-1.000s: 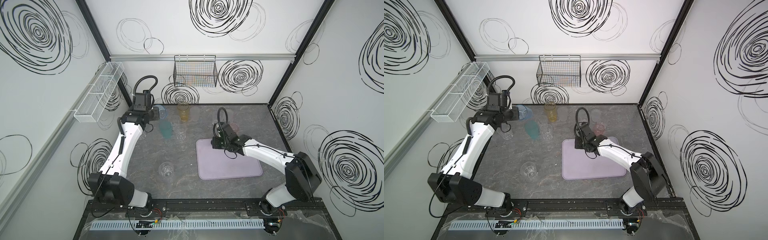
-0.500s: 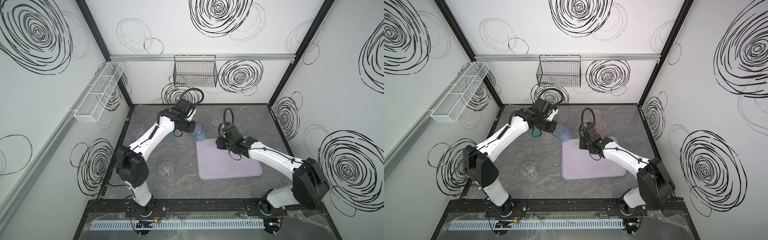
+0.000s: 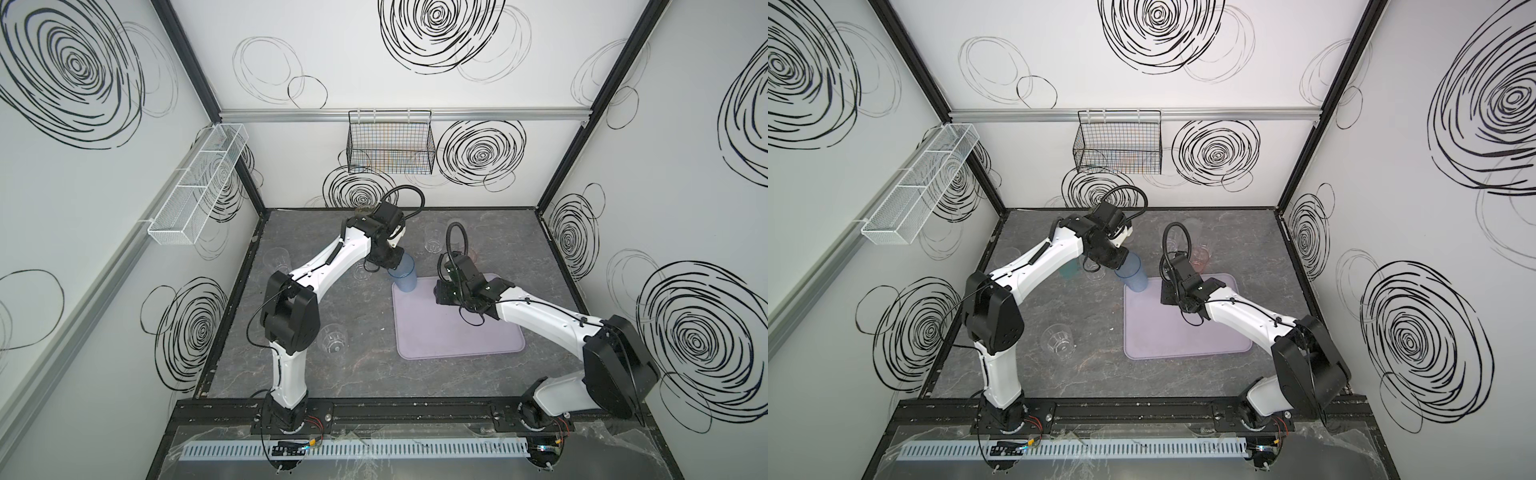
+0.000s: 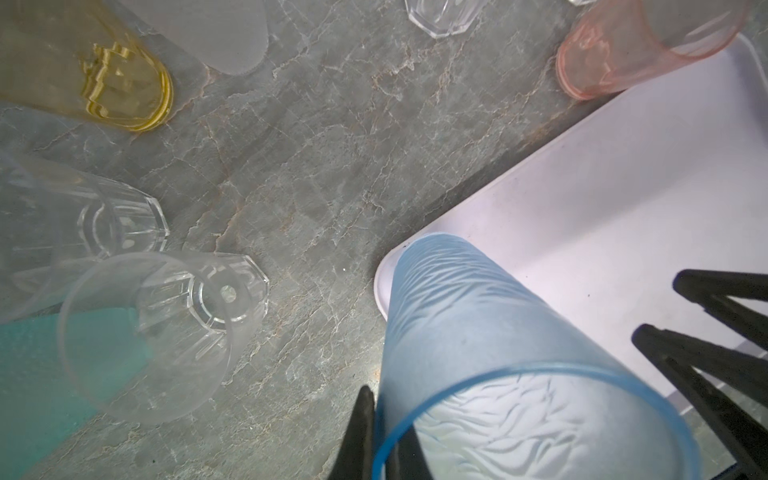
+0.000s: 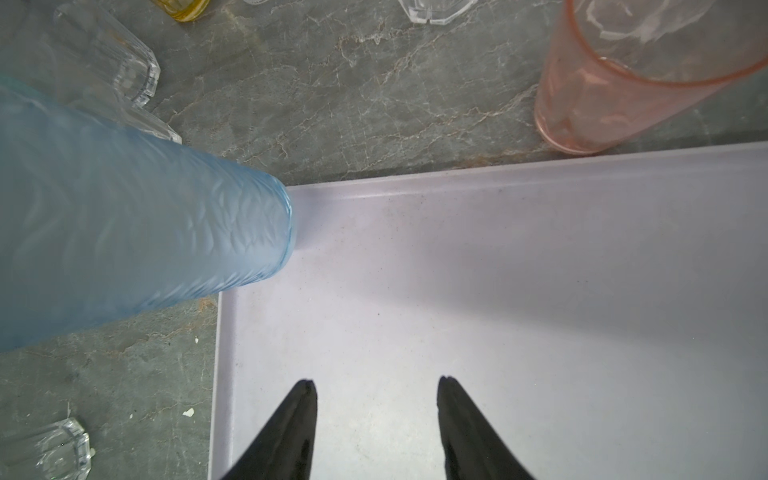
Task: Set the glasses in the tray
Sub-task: 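Carry the blue glass over the tray and lower it with the left gripper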
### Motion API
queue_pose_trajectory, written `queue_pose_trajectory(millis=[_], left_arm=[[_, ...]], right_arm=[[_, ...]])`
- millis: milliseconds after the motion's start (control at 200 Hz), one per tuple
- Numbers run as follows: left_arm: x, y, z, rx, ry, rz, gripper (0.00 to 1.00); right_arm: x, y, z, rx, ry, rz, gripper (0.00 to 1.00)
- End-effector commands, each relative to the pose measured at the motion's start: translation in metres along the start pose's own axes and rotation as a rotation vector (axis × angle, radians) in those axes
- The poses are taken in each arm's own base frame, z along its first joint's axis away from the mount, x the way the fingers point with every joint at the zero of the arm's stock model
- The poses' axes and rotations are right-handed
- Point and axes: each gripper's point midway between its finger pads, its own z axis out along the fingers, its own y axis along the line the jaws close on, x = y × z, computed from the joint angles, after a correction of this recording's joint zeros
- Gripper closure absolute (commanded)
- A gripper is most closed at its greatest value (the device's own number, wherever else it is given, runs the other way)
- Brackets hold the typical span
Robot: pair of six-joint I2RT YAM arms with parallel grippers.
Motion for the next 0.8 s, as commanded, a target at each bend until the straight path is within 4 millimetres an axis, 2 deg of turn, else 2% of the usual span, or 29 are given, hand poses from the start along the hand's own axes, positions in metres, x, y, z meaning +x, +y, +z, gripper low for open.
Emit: queue_pose_trajectory(millis=[0, 150, 345, 470, 725, 760, 795], left_arm=[[-0.001, 0.001, -0.005, -0.036, 0.02, 0.04, 1.0], [0.004, 0.006, -0.002, -0.09, 0.045, 0.053, 1.0], [0.009, 0.002, 0.006, -0.084, 0.065, 0.066, 1.0], [0.016, 0.007, 0.02, -0.101, 0.101, 0.067, 1.0], [0.012, -0.006, 0.024, -0.086, 0.1, 0.081, 1.0], [0.012, -0.006, 0.024, -0.085, 0.099, 0.08, 0.98], [0.012, -0.006, 0.024, -0.085, 0.102, 0.08, 0.9]], right_arm=[[-0.003, -0.002, 0.005, 0.005, -0.02, 0.0, 0.49], [0.003, -0.001, 0.013, -0.007, -0.004, 0.019, 0.49], [0.012, 0.002, 0.019, -0.014, 0.033, 0.008, 0.49], [0.023, -0.002, 0.025, -0.012, 0.056, 0.028, 0.49], [0.033, 0.021, 0.035, -0.043, 0.093, -0.002, 0.49], [0.033, 0.022, 0.037, -0.042, 0.099, -0.005, 0.49], [0.035, 0.022, 0.04, -0.041, 0.107, -0.008, 0.49]])
